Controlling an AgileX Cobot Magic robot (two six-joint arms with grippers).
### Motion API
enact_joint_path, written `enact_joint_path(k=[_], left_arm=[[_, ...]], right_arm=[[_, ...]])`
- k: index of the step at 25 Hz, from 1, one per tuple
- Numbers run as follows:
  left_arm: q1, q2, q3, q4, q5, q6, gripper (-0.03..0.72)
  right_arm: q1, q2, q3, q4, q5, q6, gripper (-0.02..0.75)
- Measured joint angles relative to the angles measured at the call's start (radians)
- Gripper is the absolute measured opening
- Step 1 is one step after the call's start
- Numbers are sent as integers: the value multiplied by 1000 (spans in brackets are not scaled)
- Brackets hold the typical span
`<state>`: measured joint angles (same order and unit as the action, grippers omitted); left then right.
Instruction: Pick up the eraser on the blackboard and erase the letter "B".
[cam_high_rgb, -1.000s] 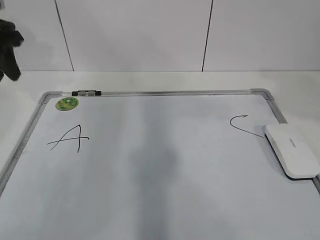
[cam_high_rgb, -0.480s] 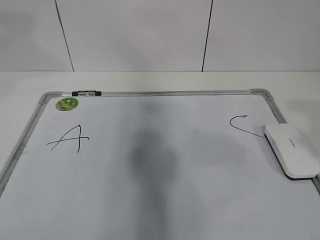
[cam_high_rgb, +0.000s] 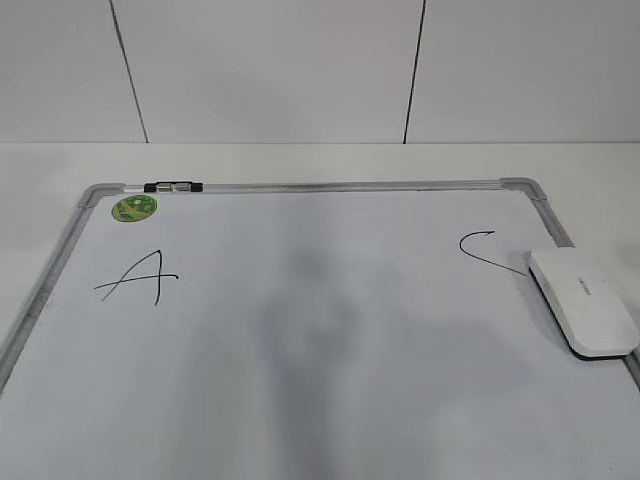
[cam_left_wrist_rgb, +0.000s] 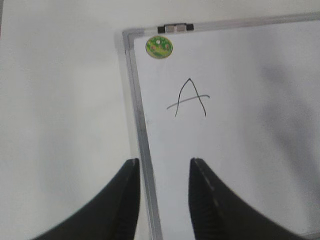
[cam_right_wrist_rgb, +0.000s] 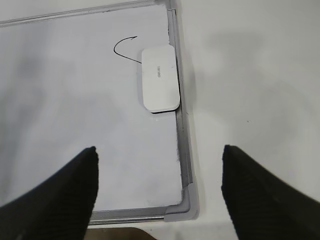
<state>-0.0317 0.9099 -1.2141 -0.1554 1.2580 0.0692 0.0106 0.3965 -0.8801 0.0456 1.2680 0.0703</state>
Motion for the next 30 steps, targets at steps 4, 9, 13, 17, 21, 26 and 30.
enact_joint_path(k=[4, 9, 13, 17, 21, 26, 30], left_arm=[[0, -155, 164, 24, 2, 0, 239], [0, -346, 322, 24, 6, 0, 236], [0, -479, 424, 24, 6, 20, 237], [0, -594, 511, 24, 6, 23, 237], [0, -707, 577, 24, -4, 42, 237], [0, -852, 640, 32, -58, 45, 236], [0, -897, 669, 38, -100, 45, 237]], right_arm=[[0, -60, 57, -38, 1, 4, 589], [0, -118, 151, -53, 1, 4, 589], [0, -182, 215, -55, 1, -3, 589], [0, -272, 248, -57, -7, -30, 587], [0, -363, 282, -66, -16, -38, 587], [0, -413, 342, -74, -16, -40, 587], [0, -413, 356, -100, -61, -42, 586]])
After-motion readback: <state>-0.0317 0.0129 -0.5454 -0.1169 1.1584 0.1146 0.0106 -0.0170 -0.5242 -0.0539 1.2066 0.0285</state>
